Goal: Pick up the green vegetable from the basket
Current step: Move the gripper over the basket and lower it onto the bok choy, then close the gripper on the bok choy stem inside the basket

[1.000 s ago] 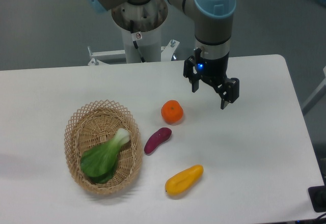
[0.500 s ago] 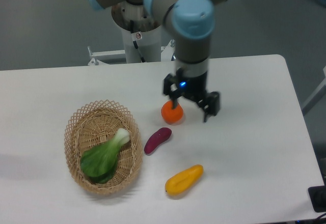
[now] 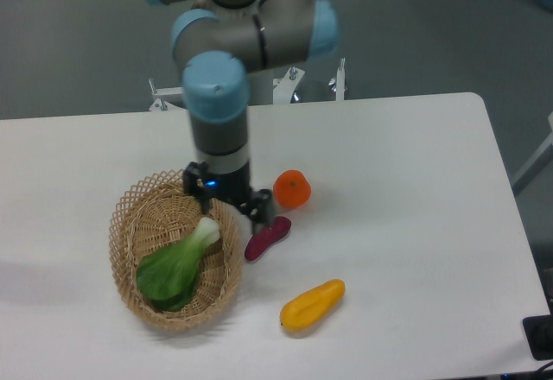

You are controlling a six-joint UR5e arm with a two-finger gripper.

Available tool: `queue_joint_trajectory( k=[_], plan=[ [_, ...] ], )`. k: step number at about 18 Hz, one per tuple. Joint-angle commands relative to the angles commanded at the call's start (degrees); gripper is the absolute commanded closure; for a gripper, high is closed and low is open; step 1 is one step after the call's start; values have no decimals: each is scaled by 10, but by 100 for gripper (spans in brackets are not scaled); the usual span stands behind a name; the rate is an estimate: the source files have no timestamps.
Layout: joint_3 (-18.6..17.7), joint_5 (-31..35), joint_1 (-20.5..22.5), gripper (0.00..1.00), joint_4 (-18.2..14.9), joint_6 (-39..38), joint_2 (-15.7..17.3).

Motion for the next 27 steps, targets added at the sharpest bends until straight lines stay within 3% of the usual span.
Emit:
queue_joint_trajectory(
  k=[5,14,21,22,24,25,27],
  plan=[
    [-4,46,-29,0,48,6,-56],
    [-34,47,-36,0,48,9,-61],
    [-28,48,-37,1,51,9,-72],
    [-26,48,-37,11,51,10,-73],
    [-25,48,-37,49,50,12,-74],
    [-24,47,-37,56,50,16,-73],
    [-20,47,-37,58,50,21,-73]
  ],
)
